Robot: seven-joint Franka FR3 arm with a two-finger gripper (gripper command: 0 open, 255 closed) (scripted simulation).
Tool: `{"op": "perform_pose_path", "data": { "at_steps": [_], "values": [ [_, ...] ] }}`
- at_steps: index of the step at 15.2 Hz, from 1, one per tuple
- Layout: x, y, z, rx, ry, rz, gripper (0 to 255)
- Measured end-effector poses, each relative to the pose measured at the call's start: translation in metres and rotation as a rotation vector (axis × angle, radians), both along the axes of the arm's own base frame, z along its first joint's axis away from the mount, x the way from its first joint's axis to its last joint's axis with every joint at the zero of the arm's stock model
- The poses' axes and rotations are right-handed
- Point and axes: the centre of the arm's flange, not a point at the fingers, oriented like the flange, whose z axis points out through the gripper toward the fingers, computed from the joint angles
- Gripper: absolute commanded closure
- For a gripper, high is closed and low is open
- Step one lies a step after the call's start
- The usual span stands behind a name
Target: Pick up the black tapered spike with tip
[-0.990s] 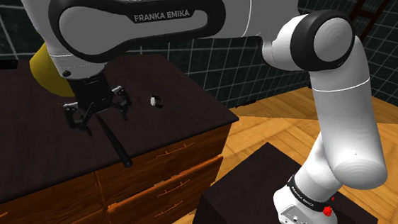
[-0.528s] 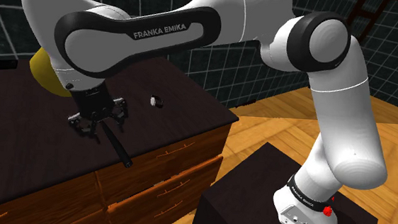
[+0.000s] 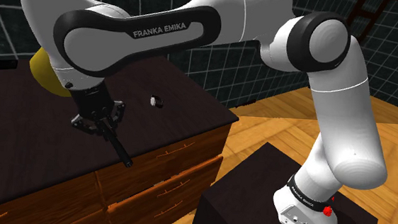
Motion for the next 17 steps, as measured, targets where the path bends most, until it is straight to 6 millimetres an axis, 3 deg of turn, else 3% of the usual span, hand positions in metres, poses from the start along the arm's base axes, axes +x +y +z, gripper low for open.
{"op": "perform_pose_path", "data": {
  "at_steps": [3, 17],
  "values": [
    [0.000, 0.000, 0.003, -0.001, 0.000, -0.002, 255],
    [0.000, 0.000, 0.074, -0.002, 0.000, -0.002, 255]
  ]
}}
